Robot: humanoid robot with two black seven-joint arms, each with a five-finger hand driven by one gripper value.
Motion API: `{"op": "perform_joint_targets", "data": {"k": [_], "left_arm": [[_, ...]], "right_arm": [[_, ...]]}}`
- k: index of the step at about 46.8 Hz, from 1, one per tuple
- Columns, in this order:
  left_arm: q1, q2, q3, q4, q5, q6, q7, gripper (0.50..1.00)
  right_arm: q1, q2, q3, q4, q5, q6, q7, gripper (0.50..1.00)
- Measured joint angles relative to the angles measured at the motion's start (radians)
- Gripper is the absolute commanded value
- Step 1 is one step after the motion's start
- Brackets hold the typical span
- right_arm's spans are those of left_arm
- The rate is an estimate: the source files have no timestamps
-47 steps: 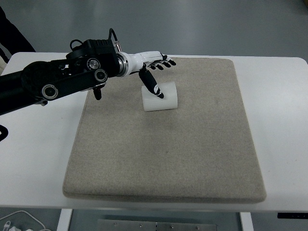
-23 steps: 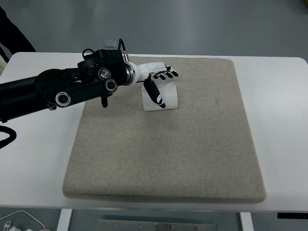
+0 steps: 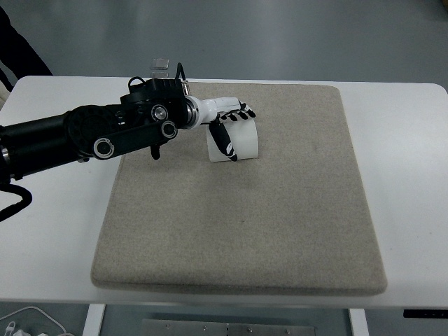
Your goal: Upright white cup
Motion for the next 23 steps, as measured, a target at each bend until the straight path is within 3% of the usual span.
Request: {"op": "perform_joint_targets", "data": {"k": [10,23], "left_arm": [[-0.001,-0.007,0.005,0.010,0.002,-0.002,0.000,0.981],[0.004,-0.022,0.007,0.017,0.002,-0.004,-0.001,0.936]], "right_arm": [[0.000,0.000,0.000,0.000,0.000,0.000,0.000,0.930],[0.000,0.000,0.000,0.000,0.000,0.000,0.000,0.930]]}}
